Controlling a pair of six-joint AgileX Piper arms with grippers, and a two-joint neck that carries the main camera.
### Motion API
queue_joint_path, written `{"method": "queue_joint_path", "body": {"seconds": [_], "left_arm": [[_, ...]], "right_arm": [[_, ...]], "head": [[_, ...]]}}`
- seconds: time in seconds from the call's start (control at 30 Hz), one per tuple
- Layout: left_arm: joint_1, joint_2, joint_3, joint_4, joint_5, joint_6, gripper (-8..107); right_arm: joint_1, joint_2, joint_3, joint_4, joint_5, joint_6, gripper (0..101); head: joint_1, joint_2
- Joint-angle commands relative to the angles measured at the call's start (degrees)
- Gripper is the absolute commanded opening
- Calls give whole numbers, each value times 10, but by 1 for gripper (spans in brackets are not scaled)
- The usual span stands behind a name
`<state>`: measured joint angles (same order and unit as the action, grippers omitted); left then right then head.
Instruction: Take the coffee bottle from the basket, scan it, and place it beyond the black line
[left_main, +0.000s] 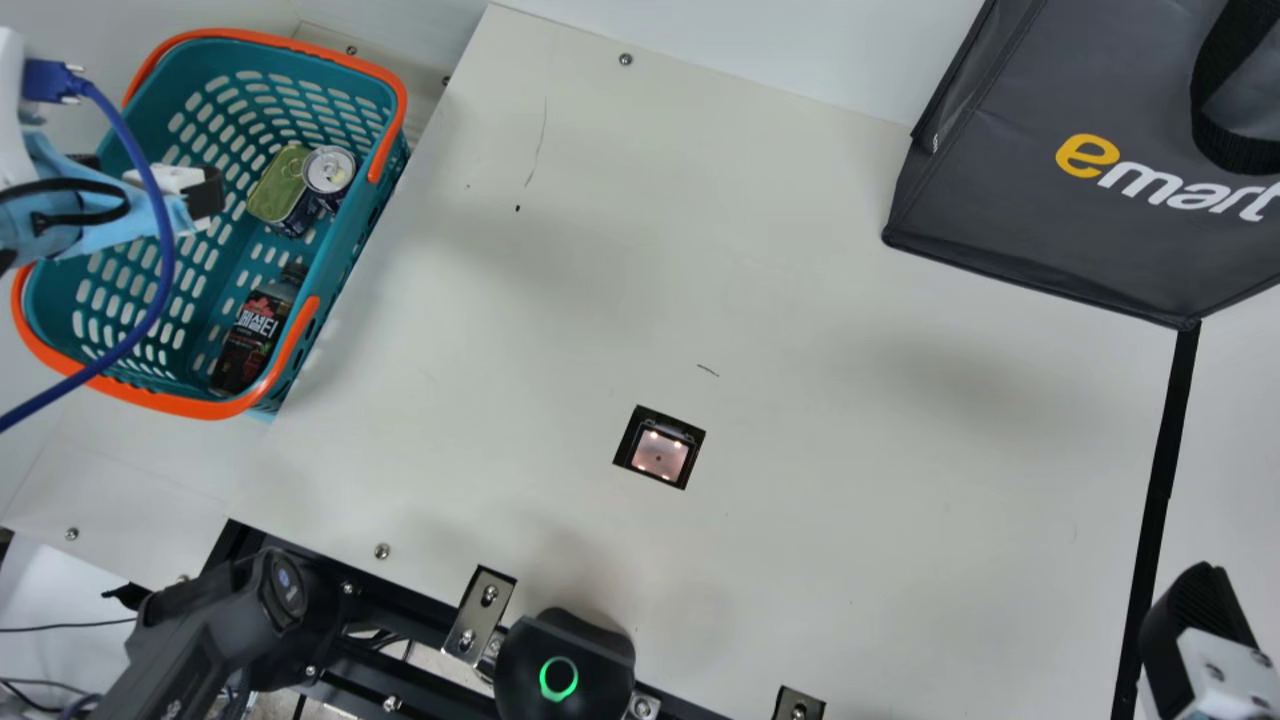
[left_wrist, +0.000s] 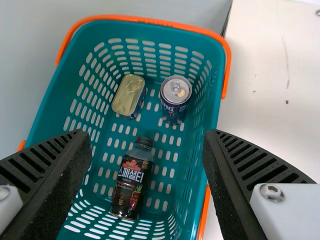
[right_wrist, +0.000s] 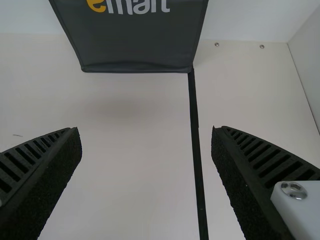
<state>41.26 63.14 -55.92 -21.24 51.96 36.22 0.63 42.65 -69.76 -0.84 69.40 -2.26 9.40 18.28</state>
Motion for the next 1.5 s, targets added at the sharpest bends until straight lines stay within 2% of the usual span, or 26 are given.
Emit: {"method": "queue_joint_path", "body": {"seconds": [0.0,0.4,0.97,1.47], "left_arm": [[3,8,7,-3,-12,10,90],[31,97,11,-37,-58,90,90],[59,193,-15,-70,-50,219,90],[41,252,11,-64,-93,257,90]], "right_arm": [[0,0,0,0,0,0,91],[0,0,0,0,1,0,91],[0,0,0,-1,1,0,91],[0,0,0,-1,0,0,91]], "head": [[-15,1],[-15,1],[-15,1],[-15,1]]}}
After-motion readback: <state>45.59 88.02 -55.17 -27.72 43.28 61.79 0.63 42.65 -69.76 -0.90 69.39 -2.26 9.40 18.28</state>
